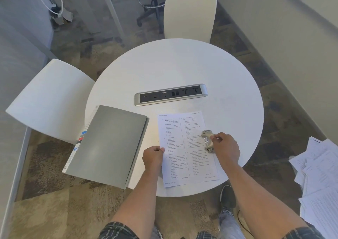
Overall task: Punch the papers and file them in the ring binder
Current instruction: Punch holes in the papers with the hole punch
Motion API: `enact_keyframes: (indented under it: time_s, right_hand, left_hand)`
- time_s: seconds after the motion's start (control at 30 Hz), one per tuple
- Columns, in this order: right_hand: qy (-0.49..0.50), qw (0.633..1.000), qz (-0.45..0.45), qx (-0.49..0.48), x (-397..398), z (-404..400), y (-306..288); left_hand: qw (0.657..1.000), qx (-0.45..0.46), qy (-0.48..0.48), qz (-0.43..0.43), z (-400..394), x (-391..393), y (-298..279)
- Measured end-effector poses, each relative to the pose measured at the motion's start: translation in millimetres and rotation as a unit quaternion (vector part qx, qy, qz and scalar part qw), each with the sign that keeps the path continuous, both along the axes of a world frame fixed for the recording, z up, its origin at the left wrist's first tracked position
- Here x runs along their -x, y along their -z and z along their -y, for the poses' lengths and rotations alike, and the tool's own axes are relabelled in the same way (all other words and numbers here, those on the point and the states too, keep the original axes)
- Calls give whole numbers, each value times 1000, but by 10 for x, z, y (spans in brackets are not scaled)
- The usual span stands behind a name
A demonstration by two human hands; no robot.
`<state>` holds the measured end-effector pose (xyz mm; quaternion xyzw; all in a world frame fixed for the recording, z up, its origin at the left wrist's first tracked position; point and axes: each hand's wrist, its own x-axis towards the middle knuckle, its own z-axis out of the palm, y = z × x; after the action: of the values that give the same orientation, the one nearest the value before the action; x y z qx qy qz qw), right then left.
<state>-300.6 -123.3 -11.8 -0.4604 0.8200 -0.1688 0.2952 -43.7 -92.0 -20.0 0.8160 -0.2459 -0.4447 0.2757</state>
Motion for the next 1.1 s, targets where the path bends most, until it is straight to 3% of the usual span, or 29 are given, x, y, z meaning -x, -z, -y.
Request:
enact_keyframes:
  time_s: [0.37,0.8,1.1]
  right_hand:
    - [-42,996,12,-75,143,187,-137]
    - [-136,974,-82,-161,330,395,-211]
    - [-218,932,-180,-227,303,612,-246]
  left_hand:
    - [996,-16,54,70,40,45,-34]
    - [997,-19,31,61,63,-46,-48]
    - [998,-20,43,46,95,-108,-22]
